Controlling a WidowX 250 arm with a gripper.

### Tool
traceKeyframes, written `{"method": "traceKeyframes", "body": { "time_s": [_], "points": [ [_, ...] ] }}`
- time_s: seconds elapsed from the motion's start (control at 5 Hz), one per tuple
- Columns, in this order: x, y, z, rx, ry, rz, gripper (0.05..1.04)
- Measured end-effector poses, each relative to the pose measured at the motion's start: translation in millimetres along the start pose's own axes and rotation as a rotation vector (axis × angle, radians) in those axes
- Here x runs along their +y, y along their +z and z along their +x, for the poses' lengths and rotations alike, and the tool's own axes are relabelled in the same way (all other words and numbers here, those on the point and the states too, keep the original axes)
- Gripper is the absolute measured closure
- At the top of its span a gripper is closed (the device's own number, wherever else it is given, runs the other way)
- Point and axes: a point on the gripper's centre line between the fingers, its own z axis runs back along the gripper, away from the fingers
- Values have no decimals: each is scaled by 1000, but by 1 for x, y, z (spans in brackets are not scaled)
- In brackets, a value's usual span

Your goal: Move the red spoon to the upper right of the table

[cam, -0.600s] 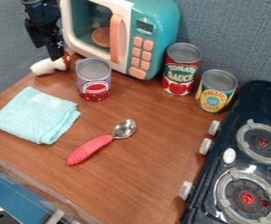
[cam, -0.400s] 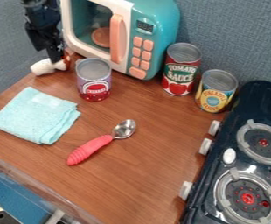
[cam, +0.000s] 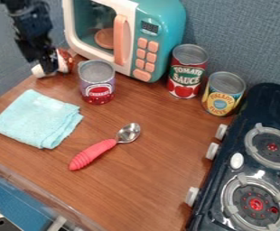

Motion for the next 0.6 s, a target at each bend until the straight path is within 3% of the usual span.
{"method": "traceKeyframes", "body": {
  "time_s": [0.2, 0.4, 0.6],
  "points": [
    [-17, 24, -8, -11, 4, 28, 82],
    [-64, 26, -5, 6, -79, -5, 82],
    [-114, 11, -1, 49, -130, -59, 82]
  ]
}}
